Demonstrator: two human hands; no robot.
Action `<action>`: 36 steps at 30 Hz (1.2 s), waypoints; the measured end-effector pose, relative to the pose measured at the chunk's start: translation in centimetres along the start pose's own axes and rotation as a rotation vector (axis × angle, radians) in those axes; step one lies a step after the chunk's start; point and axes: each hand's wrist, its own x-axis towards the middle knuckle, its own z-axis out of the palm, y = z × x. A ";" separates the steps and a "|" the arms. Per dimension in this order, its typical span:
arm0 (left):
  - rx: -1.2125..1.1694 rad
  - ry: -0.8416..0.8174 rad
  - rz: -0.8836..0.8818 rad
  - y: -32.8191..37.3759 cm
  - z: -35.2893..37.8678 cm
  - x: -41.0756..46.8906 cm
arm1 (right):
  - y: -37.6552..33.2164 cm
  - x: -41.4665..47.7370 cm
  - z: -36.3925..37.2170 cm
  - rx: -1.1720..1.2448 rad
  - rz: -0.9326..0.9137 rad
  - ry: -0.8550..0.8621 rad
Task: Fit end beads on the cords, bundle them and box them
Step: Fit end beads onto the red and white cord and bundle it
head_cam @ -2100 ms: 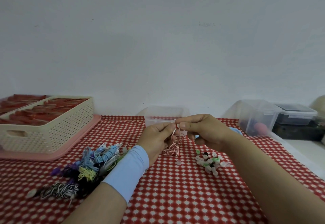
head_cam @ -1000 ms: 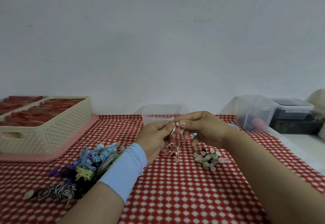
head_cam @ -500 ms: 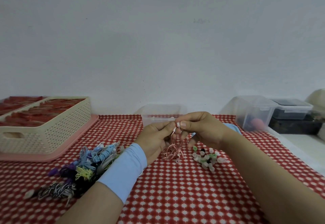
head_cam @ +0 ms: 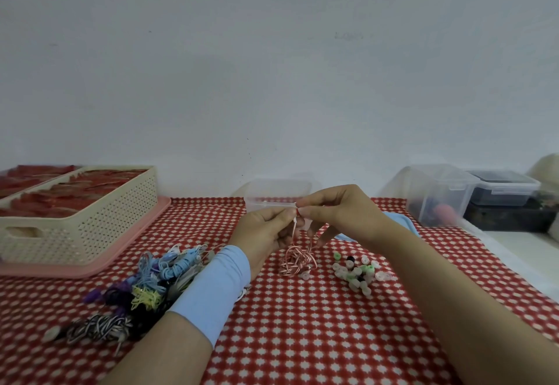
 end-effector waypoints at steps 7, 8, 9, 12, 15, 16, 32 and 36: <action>0.046 -0.004 0.023 0.0 0.0 -0.2 | -0.1 0.3 0.0 -0.202 -0.042 0.057; 0.046 -0.011 0.023 0.1 -0.1 -0.2 | -0.2 0.3 0.1 -0.211 -0.049 0.066; 0.049 -0.013 0.023 0.1 -0.1 -0.2 | -0.2 0.3 0.1 -0.219 -0.057 0.075; 0.062 0.006 0.014 -0.1 -0.2 -0.1 | -0.1 0.5 0.5 -0.272 -0.075 0.093; 0.061 0.015 0.013 -0.3 -0.2 0.0 | -0.2 0.4 0.5 -0.300 -0.075 0.079; 0.051 0.008 0.017 -0.3 -0.3 0.0 | -0.4 0.3 0.2 -0.247 -0.054 0.057; 0.036 -0.086 0.087 -0.2 -0.1 -0.3 | 0.1 -0.3 0.0 0.147 0.097 -0.069; 0.014 -0.122 0.066 -0.3 -0.3 0.0 | 0.2 -0.4 -0.3 0.178 0.143 -0.090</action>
